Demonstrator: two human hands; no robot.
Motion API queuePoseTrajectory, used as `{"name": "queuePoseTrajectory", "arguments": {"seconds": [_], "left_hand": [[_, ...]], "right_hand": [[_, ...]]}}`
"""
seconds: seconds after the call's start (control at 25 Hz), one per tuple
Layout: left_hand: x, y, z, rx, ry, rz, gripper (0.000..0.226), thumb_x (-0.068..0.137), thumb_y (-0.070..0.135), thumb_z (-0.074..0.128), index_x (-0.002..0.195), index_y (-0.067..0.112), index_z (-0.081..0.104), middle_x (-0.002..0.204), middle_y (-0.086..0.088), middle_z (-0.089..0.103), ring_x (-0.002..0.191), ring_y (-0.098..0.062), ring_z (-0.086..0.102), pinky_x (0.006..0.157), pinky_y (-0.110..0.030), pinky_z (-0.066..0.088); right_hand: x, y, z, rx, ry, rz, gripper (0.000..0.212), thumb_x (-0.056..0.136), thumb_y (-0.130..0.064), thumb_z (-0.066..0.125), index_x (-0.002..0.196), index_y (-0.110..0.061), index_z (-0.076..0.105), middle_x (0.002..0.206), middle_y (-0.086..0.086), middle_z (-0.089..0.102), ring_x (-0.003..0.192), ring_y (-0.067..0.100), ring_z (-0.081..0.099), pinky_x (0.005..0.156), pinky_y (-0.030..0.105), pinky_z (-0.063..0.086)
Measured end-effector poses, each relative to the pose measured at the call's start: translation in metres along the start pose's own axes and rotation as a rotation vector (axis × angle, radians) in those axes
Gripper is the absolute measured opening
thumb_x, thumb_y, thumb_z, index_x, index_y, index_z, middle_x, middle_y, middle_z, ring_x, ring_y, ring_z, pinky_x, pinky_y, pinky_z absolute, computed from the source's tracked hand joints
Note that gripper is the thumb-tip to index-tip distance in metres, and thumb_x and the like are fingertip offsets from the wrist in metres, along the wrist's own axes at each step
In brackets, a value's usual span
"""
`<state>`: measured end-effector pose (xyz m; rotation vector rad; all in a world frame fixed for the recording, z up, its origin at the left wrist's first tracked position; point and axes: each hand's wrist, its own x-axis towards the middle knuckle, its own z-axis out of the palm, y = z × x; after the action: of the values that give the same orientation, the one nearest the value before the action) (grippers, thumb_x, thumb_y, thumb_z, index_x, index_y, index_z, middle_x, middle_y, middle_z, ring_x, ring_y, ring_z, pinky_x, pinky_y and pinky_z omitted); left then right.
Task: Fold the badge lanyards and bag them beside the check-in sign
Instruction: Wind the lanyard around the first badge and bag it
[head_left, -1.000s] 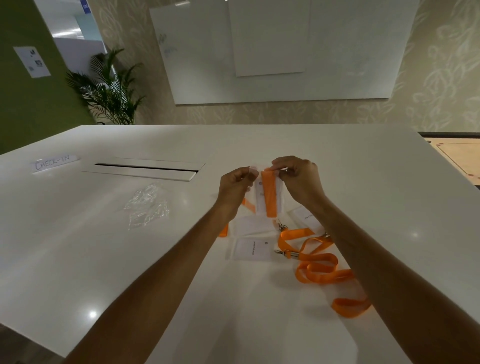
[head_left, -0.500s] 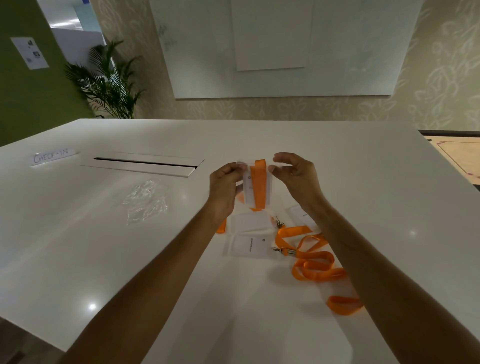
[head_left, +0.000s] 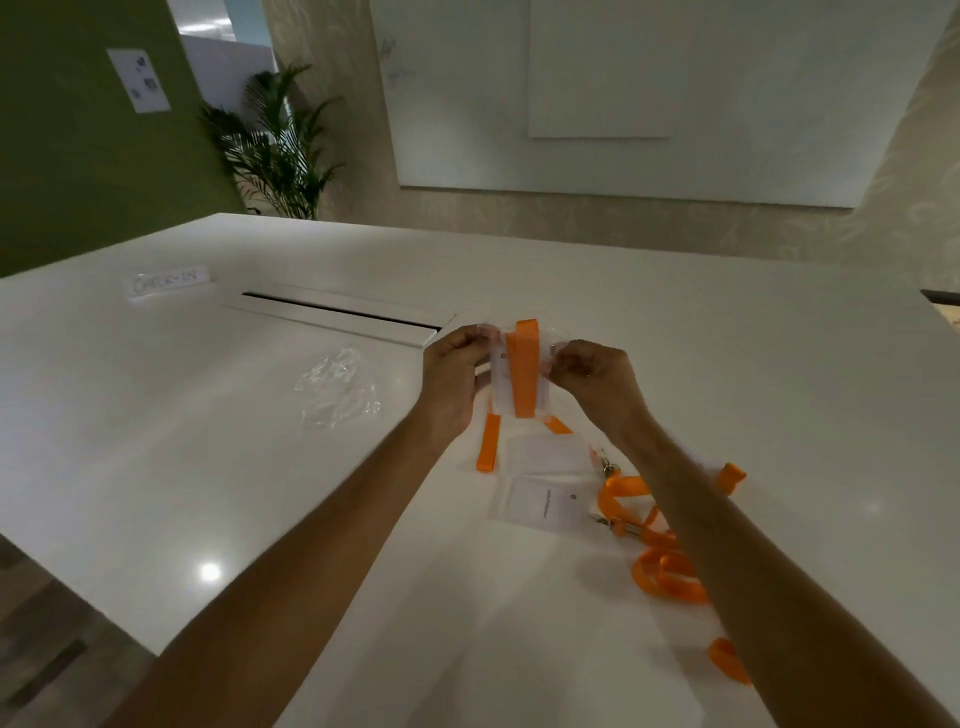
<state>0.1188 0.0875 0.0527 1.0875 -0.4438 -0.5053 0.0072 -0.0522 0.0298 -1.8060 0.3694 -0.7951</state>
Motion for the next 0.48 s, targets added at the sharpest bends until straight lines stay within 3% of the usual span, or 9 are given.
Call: {"name": "queuePoseTrajectory", "arguments": {"seconds": [0.12,0.24,0.48], "left_hand": [[0.002,0.007,-0.013,0.048,0.017,0.022,0.014,0.088,0.001,0.057,0.088,0.008,0.069,0.092,-0.009,0.068,0.085,-0.02,0.066,0.071,-0.034,0.056],[0.001,0.015,-0.028,0.094,0.037,0.054,0.014,0.088,0.0,0.056,0.09,0.005,0.068,0.096,-0.014,0.066,0.085,-0.021,0.066,0.066,-0.029,0.056],[0.006,0.041,-0.073,0.153,0.027,0.032,0.013,0.088,0.004,0.058,0.09,0.01,0.069,0.094,-0.009,0.068,0.087,-0.02,0.065,0.085,-0.039,0.053]], "right_hand": [[0.008,-0.011,0.018,-0.096,0.024,-0.089,0.031,0.074,-0.018,0.079,0.102,-0.025,0.069,0.091,-0.01,0.071,0.077,0.002,0.066,0.075,0.017,0.053],[0.017,-0.027,0.043,-0.095,0.044,-0.1,0.02,0.077,-0.017,0.076,0.096,-0.02,0.073,0.087,-0.009,0.071,0.085,0.009,0.068,0.079,0.022,0.052],[0.027,-0.046,0.089,-0.106,-0.005,-0.064,0.008,0.078,-0.009,0.074,0.086,-0.01,0.075,0.08,0.001,0.072,0.077,0.013,0.066,0.076,0.027,0.052]]}}
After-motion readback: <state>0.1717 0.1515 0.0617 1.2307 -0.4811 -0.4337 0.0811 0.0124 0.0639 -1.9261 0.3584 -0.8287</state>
